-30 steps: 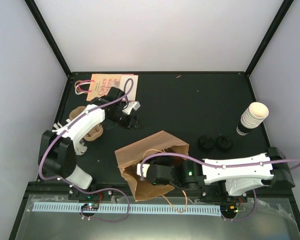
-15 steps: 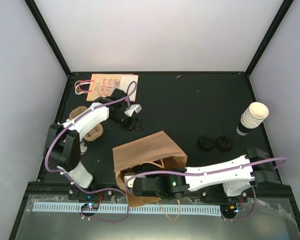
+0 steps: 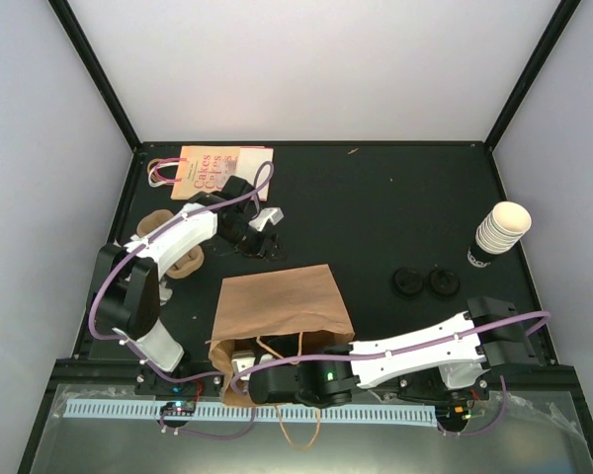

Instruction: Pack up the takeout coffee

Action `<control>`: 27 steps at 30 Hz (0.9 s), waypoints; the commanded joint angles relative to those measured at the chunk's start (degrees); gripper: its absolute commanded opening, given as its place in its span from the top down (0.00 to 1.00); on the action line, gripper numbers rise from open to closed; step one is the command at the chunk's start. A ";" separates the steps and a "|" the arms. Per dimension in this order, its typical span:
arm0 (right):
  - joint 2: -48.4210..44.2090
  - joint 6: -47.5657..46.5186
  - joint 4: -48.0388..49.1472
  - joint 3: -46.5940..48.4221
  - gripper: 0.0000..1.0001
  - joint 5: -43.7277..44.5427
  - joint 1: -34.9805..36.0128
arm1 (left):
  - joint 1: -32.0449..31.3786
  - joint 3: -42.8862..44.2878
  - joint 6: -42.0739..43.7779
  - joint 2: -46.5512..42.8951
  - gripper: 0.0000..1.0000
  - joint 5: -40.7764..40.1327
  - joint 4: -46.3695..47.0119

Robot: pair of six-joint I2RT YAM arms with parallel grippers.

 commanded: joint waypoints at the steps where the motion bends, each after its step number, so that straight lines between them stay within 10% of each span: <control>1: -0.84 0.16 0.90 1.47 0.44 3.43 0.78 | -0.21 0.04 0.91 -0.35 0.47 0.99 0.49; 27: 0.79 19.59 -26.02 1.27 0.44 4.50 0.70 | -0.64 0.24 0.03 0.88 0.47 -0.16 2.83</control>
